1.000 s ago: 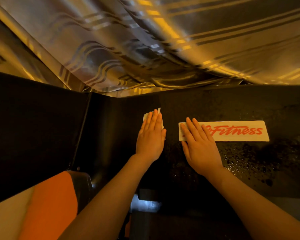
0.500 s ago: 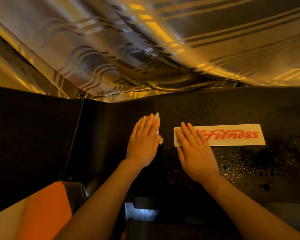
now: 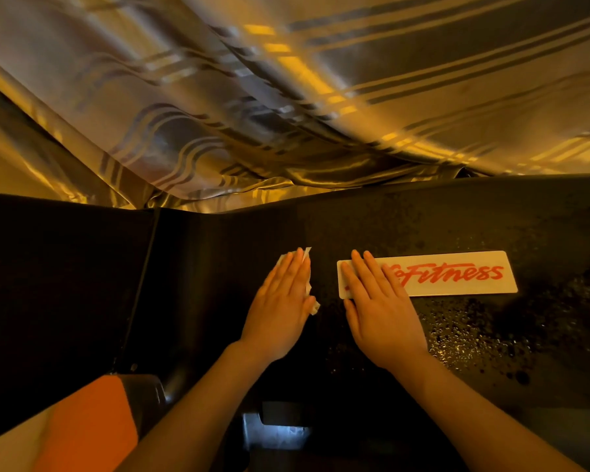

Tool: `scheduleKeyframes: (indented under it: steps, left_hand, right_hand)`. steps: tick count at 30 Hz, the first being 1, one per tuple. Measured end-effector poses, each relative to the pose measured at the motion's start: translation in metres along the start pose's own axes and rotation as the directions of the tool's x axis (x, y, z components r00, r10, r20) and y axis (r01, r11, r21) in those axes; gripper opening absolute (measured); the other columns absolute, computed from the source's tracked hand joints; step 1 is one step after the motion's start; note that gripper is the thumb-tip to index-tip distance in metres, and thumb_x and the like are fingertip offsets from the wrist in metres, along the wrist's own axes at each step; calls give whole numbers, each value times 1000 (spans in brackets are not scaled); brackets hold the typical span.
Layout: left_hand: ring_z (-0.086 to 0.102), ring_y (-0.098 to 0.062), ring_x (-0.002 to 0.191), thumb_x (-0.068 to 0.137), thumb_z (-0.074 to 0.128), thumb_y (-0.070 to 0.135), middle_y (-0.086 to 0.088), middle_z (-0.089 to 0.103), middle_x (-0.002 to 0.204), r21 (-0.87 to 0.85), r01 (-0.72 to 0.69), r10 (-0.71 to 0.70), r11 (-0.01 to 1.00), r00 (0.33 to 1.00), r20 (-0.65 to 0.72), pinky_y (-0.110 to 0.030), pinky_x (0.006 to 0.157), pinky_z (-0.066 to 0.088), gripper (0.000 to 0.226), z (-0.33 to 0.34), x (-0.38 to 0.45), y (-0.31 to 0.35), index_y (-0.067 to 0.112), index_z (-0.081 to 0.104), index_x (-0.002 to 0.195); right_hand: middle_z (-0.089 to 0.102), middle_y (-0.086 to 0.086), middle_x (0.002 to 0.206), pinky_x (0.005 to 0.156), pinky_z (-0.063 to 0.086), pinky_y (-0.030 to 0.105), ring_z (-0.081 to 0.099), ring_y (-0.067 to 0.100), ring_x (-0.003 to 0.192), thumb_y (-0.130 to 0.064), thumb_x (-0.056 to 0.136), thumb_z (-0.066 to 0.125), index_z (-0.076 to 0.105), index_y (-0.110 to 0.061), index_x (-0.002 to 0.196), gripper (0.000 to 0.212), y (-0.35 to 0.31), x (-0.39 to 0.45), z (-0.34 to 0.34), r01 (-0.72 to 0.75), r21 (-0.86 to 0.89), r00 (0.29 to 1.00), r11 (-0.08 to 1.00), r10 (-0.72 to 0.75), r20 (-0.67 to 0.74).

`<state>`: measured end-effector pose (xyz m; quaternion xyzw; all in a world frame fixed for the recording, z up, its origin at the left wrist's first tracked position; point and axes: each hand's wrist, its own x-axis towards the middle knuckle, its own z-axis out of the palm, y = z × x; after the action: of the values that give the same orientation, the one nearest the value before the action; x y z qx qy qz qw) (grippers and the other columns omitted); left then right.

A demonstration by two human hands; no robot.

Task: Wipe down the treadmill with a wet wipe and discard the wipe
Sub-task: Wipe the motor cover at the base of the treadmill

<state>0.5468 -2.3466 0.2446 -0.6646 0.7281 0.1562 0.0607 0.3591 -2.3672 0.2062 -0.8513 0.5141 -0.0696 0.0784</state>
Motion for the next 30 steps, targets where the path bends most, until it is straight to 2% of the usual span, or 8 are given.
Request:
scheduleKeyframes:
  steps: [5,10,15,18,21,24,26,30]
  left_hand:
    - [-18,-12,146,106,26,38,-1,-14,163,-23,38,-39,999,998,-43,-29,119,-9,63,-18,55,-10,16,-10,154]
    - [-13,-16,149,106,23,37,-3,-12,164,-13,57,-57,998,998,-36,-35,123,-3,62,-27,91,-12,14,-9,154]
    - [-20,-13,146,105,28,39,1,-19,161,-16,10,-11,1000,1000,-4,-31,119,-9,66,-14,44,1,19,-14,151]
    - [-28,-12,144,100,10,49,3,-25,158,8,-77,77,997,997,16,-29,117,-15,65,2,-2,3,20,-19,150]
    - [-24,-14,144,96,3,51,1,-19,159,86,-138,140,987,990,-19,-32,119,-8,68,8,-14,-4,16,-10,152]
    - [-27,-10,143,101,16,46,4,-24,157,19,-75,76,997,997,-15,-29,118,-12,64,-3,19,-5,21,-17,149]
    - [-20,-11,145,104,25,41,2,-18,161,-4,-15,15,1000,1000,-14,-30,118,-10,64,-15,51,-5,22,-16,148]
    - [-14,-13,148,106,25,37,-1,-12,164,-41,30,-32,999,999,-37,-28,115,-10,62,-28,91,-3,17,-9,154]
  right_hand:
    - [33,12,157,115,19,42,28,28,146,-38,99,28,39,-8,149,59,-1,0,-2,-3,-1,1000,1000,3,9]
    - [32,12,157,115,19,42,28,27,147,-39,99,28,39,-9,149,59,-1,0,-3,-4,3,1000,1000,4,10]
    - [33,11,157,116,18,40,28,27,146,-38,99,29,40,-9,148,58,-1,0,-2,-8,6,1000,1000,8,0]
    - [33,12,157,115,18,41,28,27,146,-38,99,29,39,-9,148,58,-1,0,-1,-10,10,1000,1000,10,-6]
    - [32,12,158,115,19,41,27,27,147,-38,99,29,37,-9,149,58,-1,-1,-1,-10,16,1000,1000,10,-6]
    - [32,12,158,116,18,41,26,26,147,-38,99,30,37,-9,149,59,0,0,0,-7,13,1000,1000,7,-3]
    - [32,12,157,116,18,41,27,27,147,-38,99,30,39,-9,149,58,0,0,-1,-6,12,1000,1000,6,-5]
    - [33,12,157,115,19,41,28,27,147,-38,99,29,40,-9,148,58,-1,0,-2,-2,16,1000,1000,2,-9]
